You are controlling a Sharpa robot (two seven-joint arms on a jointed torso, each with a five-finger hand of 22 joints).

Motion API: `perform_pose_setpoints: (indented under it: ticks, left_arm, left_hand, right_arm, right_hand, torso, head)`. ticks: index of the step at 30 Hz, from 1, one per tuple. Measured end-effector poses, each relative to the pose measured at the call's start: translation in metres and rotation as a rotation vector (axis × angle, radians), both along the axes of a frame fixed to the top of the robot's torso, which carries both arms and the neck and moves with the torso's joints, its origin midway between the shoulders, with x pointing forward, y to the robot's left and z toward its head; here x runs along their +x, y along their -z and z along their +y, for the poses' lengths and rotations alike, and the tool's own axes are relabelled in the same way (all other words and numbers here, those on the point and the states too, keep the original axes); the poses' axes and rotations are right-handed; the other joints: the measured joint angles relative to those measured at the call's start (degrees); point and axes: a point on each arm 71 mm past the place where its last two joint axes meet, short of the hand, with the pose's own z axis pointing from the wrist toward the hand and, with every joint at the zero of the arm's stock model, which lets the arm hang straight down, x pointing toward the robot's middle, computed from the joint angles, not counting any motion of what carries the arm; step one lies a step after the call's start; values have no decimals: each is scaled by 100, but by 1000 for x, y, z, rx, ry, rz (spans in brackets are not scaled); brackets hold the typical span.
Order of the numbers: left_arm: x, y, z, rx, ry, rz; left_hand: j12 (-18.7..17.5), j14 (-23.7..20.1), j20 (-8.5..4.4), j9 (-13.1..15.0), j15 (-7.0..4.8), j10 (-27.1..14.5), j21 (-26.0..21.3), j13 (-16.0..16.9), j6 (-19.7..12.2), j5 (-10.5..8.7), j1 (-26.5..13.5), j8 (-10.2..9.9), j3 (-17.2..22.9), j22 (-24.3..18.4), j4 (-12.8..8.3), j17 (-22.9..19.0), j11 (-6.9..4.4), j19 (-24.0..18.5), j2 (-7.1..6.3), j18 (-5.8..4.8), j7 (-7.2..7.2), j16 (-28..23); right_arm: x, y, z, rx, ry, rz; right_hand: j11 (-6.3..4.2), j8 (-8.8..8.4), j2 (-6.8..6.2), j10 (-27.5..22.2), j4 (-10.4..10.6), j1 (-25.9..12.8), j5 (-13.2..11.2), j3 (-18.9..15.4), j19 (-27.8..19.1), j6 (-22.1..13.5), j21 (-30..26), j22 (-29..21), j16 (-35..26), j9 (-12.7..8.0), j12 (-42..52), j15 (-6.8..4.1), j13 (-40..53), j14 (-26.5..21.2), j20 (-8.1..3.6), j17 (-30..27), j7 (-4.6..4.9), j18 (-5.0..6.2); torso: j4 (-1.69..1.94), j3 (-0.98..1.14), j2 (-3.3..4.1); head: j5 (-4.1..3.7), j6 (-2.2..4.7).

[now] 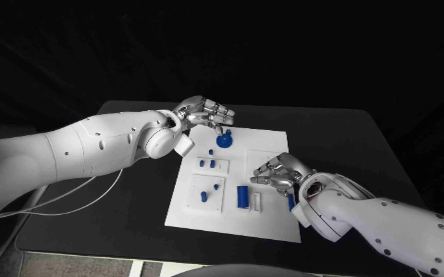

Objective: Assemble the parts on the task board

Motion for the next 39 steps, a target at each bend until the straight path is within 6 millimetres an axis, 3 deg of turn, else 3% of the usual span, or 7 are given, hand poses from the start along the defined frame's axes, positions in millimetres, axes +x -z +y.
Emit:
perform_pose_setpoints:
  ticks: [6, 14, 21, 33, 39]
  left_arm:
    - [0, 0, 1, 0, -1, 0]
    - [0, 0, 2, 0, -2, -1]
    - [0, 0, 2, 0, -4, -1]
    - [0, 0, 1, 0, -2, -2]
    - [0, 0, 1, 0, -2, -2]
  left_hand:
    - [0, 0, 0, 0, 0, 0, 0, 0, 0, 0, 0, 0, 0, 0, 0, 0, 0, 0, 0, 0, 0, 0]
    - [0, 0, 0, 0, 0, 0, 0, 0, 0, 0, 0, 0, 0, 0, 0, 0, 0, 0, 0, 0, 0, 0]
    - [0, 0, 0, 0, 0, 0, 0, 0, 0, 0, 0, 0, 0, 1, 0, 0, 0, 0, 0, 0, 0, 0]
    - [0, 0, 0, 0, 0, 0, 0, 0, 0, 0, 0, 0, 0, 1, 0, 0, 0, 0, 0, 0, 0, 0]
    - [0, 0, 0, 0, 0, 0, 0, 0, 0, 0, 0, 0, 0, 1, 0, 0, 0, 0, 0, 0, 0, 0]
  right_arm:
    - [1, -6, 6, -7, -59, -100]
    - [4, -6, 21, -44, -154, -175]
    - [3, -3, 31, -87, -232, -181]
    - [0, 7, 41, -159, -306, -154]
    - [0, 12, 40, -194, -318, -139]
  right_hand:
    - [1, 0, -49, -1, -239, -49, -7, 547, 11, -186, 33, 0, 0, -12, 0, 0, 0, 0, 30, 13, 63, 1]
    - [2, 0, -11, -2, -341, -125, -51, 808, 11, -241, 44, 0, 0, -11, -1, 17, -19, -18, 31, 13, 77, 0]
    - [1, 0, 77, -1, -284, -213, -207, 896, 11, -146, 44, 0, -1, -11, -2, 18, -29, -17, 30, 13, 26, 1]
    - [1, 0, 32, -1, 14, -257, -257, 924, 11, -128, 44, 0, -1, -10, -2, 18, -38, -17, 30, 30, 9, 0]
    - [1, 0, 1, -1, 181, -287, -391, 1117, 11, -128, 44, -1, -1, -10, -2, 18, -37, -17, 30, 42, 9, 0]
  torso:
    - [4, 0, 1]
    - [12, -5, 2]
    - [12, -7, 1]
    - [8, -3, -1]
    - [5, -3, -1]
  head:
    - [-1, -3]
    - [21, 7]
    - [26, -16]
    - [16, -81]
    - [6, -79]
